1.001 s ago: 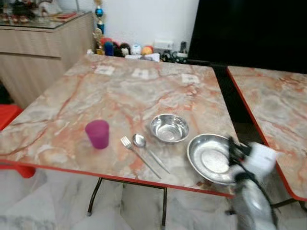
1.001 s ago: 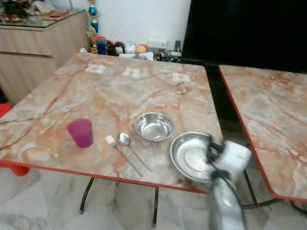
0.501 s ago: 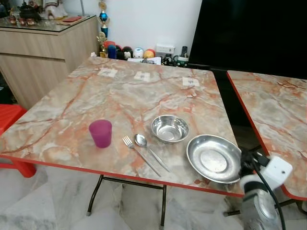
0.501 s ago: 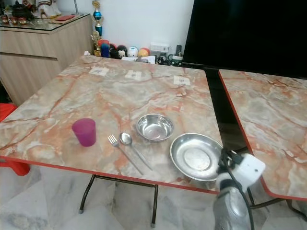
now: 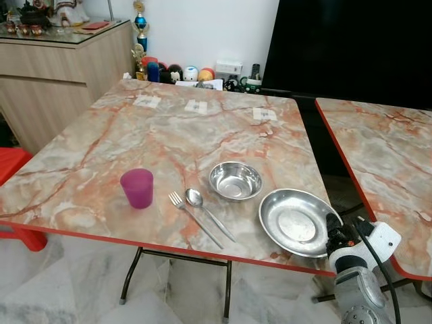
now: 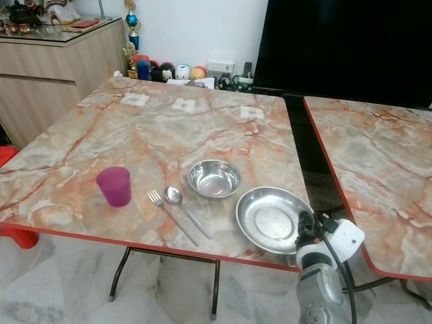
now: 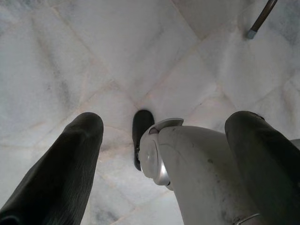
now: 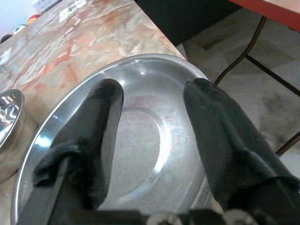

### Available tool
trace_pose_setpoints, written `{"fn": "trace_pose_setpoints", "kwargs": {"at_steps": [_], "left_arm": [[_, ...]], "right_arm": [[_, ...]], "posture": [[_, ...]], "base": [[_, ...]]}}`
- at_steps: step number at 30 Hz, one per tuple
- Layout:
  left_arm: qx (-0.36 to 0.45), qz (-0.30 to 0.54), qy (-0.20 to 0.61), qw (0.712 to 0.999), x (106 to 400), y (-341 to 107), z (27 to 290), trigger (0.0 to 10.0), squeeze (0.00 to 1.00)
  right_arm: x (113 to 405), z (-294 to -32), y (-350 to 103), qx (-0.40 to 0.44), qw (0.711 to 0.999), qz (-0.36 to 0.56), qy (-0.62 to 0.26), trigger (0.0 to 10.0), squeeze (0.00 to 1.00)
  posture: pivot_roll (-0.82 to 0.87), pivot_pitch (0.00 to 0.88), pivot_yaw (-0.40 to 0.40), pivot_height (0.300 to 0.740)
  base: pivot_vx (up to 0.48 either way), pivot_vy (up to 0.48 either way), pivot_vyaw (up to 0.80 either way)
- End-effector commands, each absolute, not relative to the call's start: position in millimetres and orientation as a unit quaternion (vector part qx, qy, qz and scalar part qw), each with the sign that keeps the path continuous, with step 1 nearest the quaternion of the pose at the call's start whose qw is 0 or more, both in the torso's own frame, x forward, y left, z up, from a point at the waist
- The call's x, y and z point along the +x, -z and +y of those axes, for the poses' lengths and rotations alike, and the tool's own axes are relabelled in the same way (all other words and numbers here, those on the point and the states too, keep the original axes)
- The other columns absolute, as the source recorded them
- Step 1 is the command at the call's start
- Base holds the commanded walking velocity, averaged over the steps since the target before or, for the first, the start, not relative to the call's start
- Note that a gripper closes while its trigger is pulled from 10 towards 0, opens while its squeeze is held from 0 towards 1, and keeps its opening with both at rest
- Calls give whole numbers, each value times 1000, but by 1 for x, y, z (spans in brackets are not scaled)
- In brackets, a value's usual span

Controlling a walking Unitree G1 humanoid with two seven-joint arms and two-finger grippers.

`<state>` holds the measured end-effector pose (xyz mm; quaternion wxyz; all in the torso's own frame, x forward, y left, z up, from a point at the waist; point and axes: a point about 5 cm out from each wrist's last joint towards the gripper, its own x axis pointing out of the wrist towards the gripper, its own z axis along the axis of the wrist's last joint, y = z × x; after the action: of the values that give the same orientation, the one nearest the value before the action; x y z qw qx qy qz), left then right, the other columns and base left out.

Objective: Setting the table

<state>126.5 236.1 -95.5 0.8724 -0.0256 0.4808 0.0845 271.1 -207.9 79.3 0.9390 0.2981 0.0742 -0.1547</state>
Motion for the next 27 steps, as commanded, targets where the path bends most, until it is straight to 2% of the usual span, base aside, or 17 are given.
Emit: {"fn": "trace_pose_setpoints", "kwargs": {"at_steps": [1,2,16,27], "left_arm": [[-15,491,-80,867,119,97,240,10000,0],[-13,492,-79,867,119,97,240,10000,0],[-4,487,-66,871,131,96,230,10000,0],[-1,492,-72,868,127,95,240,10000,0]], "right_arm": [[273,-214,-80,298,937,78,166,10000,333],[273,-215,-79,297,937,80,167,10000,0],[277,-225,-62,301,929,119,178,10000,0],[277,-227,-58,308,925,121,186,10000,0]], "posture": [[6,0,-61,740],[6,0,-61,740],[17,0,-51,740],[18,0,-48,740]], "base": [[0,0,0],[0,0,0],[0,0,0],[0,0,0]]}}
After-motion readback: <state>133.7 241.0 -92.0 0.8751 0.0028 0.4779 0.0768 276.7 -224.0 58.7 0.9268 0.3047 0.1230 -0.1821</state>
